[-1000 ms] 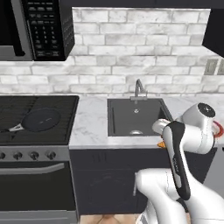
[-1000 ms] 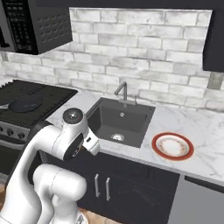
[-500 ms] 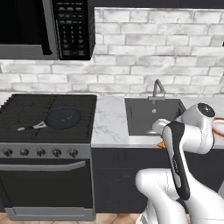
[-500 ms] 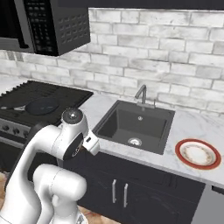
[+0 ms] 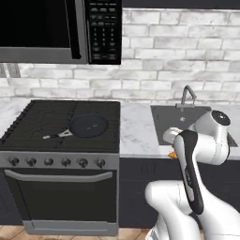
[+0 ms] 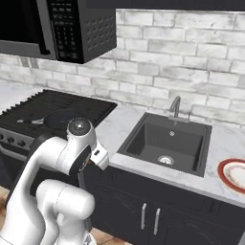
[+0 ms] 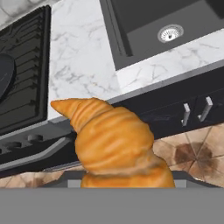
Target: Pick the croissant and place it on the pan. Then turn on the stove to warm the croissant.
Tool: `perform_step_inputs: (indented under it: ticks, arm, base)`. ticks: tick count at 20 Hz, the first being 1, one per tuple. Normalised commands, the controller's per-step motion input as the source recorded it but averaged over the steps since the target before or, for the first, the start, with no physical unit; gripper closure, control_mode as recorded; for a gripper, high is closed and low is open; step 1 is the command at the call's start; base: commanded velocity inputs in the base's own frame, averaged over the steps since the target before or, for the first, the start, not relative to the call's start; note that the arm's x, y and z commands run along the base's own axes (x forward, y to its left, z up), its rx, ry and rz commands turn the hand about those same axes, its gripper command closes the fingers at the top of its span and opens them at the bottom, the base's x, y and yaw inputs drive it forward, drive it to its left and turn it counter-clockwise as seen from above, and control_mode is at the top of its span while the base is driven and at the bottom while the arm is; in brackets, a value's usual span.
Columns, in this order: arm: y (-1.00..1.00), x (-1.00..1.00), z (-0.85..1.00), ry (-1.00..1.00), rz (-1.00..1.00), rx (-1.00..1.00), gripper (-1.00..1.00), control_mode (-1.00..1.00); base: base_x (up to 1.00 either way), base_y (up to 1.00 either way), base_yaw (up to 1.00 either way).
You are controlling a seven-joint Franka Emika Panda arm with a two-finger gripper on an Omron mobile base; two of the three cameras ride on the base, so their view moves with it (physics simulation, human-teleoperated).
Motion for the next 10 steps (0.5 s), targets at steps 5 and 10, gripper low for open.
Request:
perform_step_inputs:
  ticks: [5, 10]
  arm:
    - [0.0, 0.0, 0.0, 0.0, 0.0, 0.0, 1.0, 1.0]
    - [0.0, 0.0, 0.0, 0.0, 0.0, 0.0, 1.0, 1.0]
  base:
    - [-0.02, 0.5, 0.05]
    - [-0.02, 0.49, 0.04]
